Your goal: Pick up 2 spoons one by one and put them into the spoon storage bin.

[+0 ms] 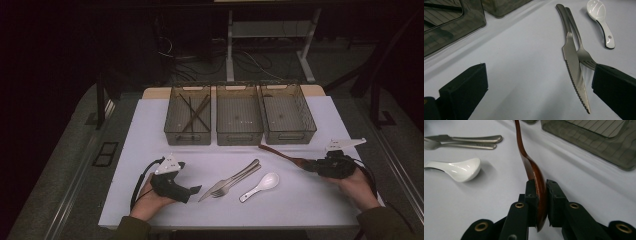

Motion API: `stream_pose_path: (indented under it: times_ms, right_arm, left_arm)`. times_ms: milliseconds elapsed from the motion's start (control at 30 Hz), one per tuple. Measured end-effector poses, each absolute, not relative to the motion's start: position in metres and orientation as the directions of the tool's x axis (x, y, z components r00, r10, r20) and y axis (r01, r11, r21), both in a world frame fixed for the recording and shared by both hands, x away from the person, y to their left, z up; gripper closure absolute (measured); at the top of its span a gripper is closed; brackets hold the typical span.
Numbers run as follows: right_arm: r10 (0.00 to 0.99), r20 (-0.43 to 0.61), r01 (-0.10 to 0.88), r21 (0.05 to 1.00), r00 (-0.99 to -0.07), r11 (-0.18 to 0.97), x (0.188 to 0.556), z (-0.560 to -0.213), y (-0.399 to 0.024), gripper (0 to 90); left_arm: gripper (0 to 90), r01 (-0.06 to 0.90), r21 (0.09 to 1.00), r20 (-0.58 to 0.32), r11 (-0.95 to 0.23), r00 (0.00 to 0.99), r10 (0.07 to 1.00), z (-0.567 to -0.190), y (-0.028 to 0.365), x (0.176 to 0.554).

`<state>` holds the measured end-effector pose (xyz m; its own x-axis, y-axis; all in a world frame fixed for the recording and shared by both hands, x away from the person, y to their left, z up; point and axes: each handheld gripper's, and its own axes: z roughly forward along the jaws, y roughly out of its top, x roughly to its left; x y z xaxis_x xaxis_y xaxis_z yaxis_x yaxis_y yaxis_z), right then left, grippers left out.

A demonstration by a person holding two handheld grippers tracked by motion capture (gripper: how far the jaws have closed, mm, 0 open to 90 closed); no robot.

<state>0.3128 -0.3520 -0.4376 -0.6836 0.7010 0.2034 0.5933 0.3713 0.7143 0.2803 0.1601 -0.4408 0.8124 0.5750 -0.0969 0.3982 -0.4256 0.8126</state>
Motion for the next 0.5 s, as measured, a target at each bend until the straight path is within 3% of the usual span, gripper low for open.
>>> stream_pose_path:
  times_ms: [500]
  right_arm:
    - [0.717, 0.214, 0.564, 0.772, -0.664, 0.293, 0.311, -0.412, -0.354, 79.9]
  left_arm:
    - [0.0, 0.394, 0.813, -0.093, -0.43, 0.815, 0.571, -0.44, 0.161, 0.28]
